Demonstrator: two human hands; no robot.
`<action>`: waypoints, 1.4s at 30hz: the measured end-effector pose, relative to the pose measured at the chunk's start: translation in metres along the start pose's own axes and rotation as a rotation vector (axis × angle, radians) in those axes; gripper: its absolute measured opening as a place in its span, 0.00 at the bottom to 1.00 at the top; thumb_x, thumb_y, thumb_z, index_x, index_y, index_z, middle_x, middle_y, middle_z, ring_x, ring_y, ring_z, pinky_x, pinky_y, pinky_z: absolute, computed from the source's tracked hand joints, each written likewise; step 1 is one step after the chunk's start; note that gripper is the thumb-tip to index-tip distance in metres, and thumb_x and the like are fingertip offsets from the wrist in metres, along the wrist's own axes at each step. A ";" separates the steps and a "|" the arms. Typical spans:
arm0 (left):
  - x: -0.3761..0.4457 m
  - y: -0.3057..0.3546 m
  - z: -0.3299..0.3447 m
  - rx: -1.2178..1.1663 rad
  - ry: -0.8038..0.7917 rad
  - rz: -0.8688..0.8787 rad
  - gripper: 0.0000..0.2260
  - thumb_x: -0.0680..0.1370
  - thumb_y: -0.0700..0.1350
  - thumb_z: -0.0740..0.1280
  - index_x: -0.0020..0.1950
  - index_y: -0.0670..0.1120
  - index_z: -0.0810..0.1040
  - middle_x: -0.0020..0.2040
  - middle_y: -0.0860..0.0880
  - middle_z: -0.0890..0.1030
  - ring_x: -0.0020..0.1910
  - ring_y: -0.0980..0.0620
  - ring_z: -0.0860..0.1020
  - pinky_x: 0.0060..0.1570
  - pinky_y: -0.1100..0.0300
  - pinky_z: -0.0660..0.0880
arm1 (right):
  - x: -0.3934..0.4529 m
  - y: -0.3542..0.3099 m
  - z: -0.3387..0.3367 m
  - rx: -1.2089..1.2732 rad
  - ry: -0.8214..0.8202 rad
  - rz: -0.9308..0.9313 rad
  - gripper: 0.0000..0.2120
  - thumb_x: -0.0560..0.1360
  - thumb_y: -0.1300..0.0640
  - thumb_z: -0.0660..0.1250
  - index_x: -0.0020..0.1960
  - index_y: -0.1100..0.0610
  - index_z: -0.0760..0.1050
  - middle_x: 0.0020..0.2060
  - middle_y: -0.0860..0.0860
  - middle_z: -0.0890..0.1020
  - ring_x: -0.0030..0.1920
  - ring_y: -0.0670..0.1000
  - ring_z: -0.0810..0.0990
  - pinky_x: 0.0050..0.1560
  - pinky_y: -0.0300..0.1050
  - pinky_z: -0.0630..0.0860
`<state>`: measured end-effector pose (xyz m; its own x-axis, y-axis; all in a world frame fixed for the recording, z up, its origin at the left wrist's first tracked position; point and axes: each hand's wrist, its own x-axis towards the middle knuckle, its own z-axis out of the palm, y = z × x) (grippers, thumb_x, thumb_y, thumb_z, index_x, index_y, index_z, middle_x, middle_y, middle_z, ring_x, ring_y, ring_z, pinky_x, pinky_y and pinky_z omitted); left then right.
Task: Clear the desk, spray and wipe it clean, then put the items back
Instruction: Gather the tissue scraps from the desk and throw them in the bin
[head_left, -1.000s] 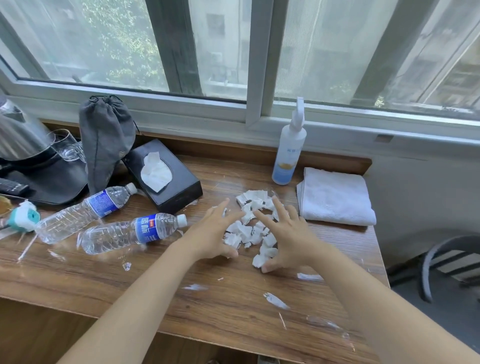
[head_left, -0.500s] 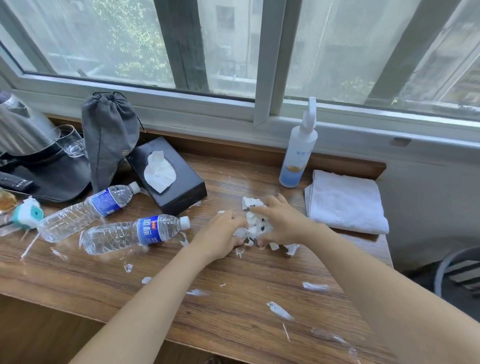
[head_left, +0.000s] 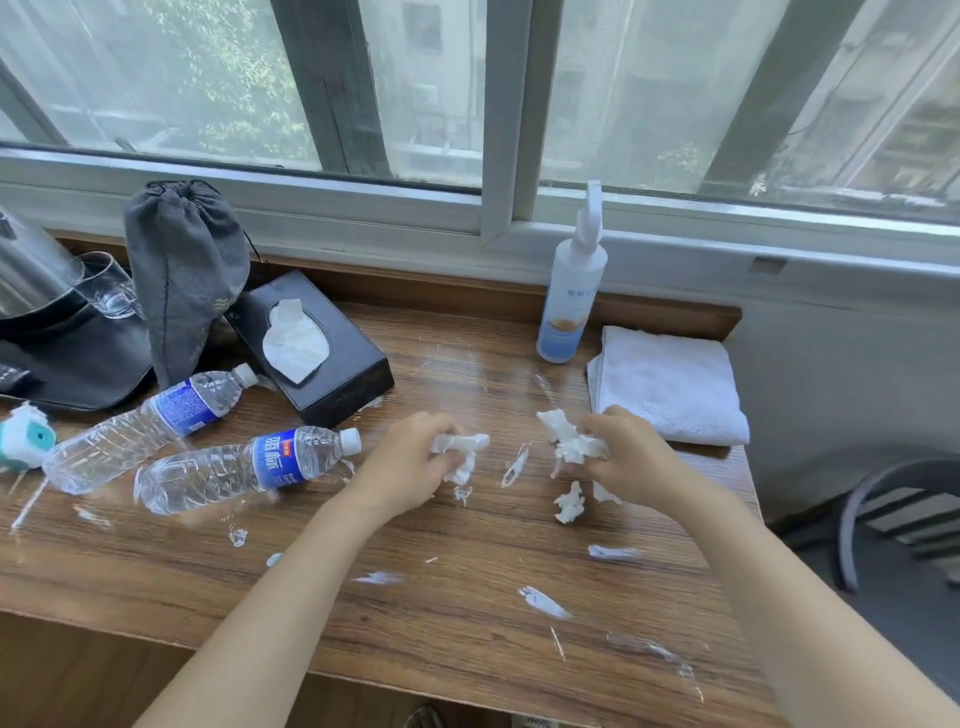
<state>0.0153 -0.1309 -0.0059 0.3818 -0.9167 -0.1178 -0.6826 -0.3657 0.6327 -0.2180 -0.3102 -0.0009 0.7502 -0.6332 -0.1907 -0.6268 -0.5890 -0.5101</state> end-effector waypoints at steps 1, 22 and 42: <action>-0.003 0.008 0.003 0.003 -0.042 0.019 0.04 0.82 0.46 0.71 0.57 0.50 0.82 0.50 0.56 0.77 0.54 0.52 0.75 0.50 0.55 0.69 | -0.008 0.001 -0.001 -0.010 -0.021 0.024 0.13 0.75 0.48 0.76 0.53 0.52 0.76 0.46 0.46 0.72 0.44 0.49 0.73 0.41 0.39 0.66; -0.045 0.026 0.085 0.227 0.075 0.201 0.06 0.78 0.45 0.76 0.54 0.51 0.85 0.58 0.51 0.75 0.60 0.46 0.69 0.53 0.55 0.73 | -0.029 0.007 0.046 -0.204 -0.037 -0.150 0.07 0.74 0.61 0.71 0.49 0.57 0.74 0.56 0.50 0.65 0.44 0.52 0.71 0.37 0.46 0.73; -0.034 0.037 0.064 -0.047 0.038 0.063 0.09 0.81 0.37 0.68 0.59 0.45 0.83 0.53 0.49 0.79 0.56 0.48 0.77 0.50 0.63 0.66 | -0.015 -0.016 0.034 0.086 -0.044 -0.038 0.15 0.74 0.65 0.67 0.59 0.54 0.73 0.48 0.49 0.79 0.48 0.52 0.77 0.48 0.49 0.75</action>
<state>-0.0628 -0.1238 -0.0269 0.3633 -0.9304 -0.0482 -0.6763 -0.2990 0.6733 -0.2122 -0.2740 -0.0178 0.7826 -0.5876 -0.2056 -0.5789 -0.5655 -0.5874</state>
